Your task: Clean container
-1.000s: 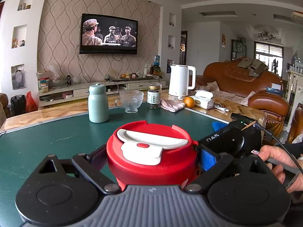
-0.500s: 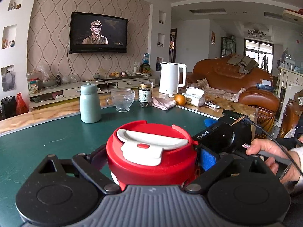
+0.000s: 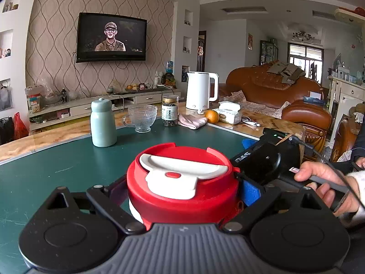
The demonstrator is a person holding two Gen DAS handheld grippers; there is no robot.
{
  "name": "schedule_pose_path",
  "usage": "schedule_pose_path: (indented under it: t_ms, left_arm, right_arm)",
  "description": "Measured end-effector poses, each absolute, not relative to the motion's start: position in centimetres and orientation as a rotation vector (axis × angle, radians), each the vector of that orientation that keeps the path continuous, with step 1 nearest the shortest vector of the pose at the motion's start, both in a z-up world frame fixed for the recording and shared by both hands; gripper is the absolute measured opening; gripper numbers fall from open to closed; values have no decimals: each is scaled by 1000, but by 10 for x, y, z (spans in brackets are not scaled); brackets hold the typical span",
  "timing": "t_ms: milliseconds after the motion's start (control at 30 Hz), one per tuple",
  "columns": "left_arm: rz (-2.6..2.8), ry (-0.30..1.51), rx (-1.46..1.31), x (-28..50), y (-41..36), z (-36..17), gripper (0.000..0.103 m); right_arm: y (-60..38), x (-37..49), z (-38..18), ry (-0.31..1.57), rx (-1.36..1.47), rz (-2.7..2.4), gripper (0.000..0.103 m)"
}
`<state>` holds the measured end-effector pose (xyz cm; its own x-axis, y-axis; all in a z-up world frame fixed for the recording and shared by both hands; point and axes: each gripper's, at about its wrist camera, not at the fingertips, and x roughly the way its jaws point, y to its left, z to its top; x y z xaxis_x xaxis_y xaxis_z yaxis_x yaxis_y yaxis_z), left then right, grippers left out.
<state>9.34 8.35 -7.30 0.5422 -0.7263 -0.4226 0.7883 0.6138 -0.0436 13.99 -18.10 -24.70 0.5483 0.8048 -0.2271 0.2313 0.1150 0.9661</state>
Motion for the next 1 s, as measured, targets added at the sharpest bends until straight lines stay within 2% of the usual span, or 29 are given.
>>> schedule_pose_path:
  t_ms: [167, 367, 467, 633, 1000]
  left_arm:
    - [-922, 426, 165, 100, 86, -74, 98]
    - [-932, 441, 169, 105, 86, -72, 99]
    - [-885, 459, 145, 86, 80, -65, 103]
    - [-739, 454, 97, 66, 80, -54, 103]
    - [-469, 396, 172, 38, 38, -46, 103]
  right_arm:
    - [-189, 135, -221, 853, 1434, 610, 19]
    - [-187, 148, -248, 985, 1351, 510, 19]
    - [-192, 132, -255, 954, 1410, 507, 19]
    - [-195, 123, -255, 921, 1392, 498, 19]
    - [-187, 132, -248, 895, 1407, 508, 19]
